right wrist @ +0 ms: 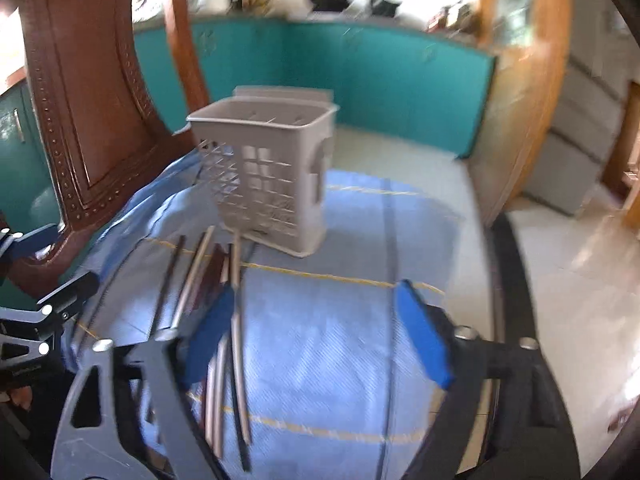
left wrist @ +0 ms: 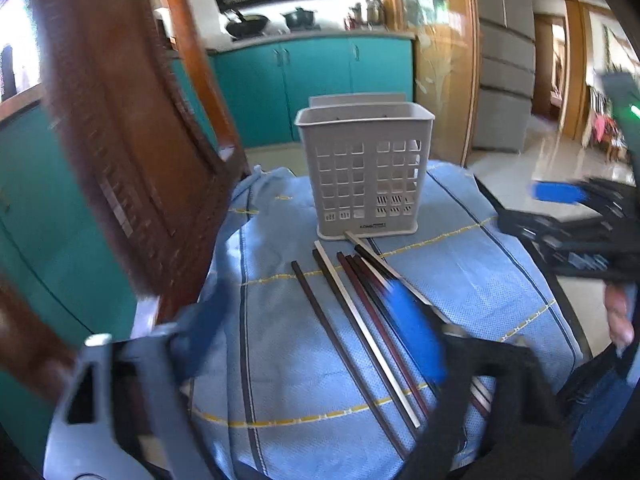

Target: Organize utensils

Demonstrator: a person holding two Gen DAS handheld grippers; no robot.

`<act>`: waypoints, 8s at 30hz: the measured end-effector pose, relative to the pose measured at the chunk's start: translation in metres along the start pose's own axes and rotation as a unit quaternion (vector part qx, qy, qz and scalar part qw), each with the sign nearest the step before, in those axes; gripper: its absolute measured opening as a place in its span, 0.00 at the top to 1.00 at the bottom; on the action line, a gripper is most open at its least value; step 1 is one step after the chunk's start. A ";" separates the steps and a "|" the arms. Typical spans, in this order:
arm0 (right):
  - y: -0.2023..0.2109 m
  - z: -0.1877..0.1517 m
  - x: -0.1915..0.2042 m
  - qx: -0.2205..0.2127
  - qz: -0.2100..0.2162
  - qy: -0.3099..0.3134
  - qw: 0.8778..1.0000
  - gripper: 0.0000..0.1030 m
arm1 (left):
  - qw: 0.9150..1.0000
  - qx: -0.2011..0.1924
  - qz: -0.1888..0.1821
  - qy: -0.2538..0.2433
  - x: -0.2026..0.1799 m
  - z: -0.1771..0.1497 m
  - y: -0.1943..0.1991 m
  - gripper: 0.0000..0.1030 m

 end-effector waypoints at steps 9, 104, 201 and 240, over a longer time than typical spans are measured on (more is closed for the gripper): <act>-0.093 0.009 0.045 0.120 0.096 0.001 0.988 0.54 | 1.000 0.020 0.007 0.006 0.023 0.058 -0.043 0.55; -0.105 -0.012 -0.041 0.133 0.007 -0.070 0.989 0.80 | 0.978 0.173 -0.098 0.070 0.003 0.029 -0.151 0.63; -0.085 -0.031 -0.028 0.136 -0.034 -0.053 0.989 0.84 | 0.983 0.169 -0.015 0.068 0.007 0.017 -0.143 0.56; 0.158 0.084 -0.062 -0.217 0.148 -0.099 0.960 0.94 | 0.962 -0.199 -0.130 0.138 0.056 0.124 0.116 0.94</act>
Point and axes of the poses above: each gripper's, at about its wrist camera, not at the fingertips, and y roughly against the way its jaws point, x to its left, z to its top, the point moved 3 cm from there along -y, roughly the way its jaws point, and after that the axes turned 12 degrees about x, right-handed, at the moved point
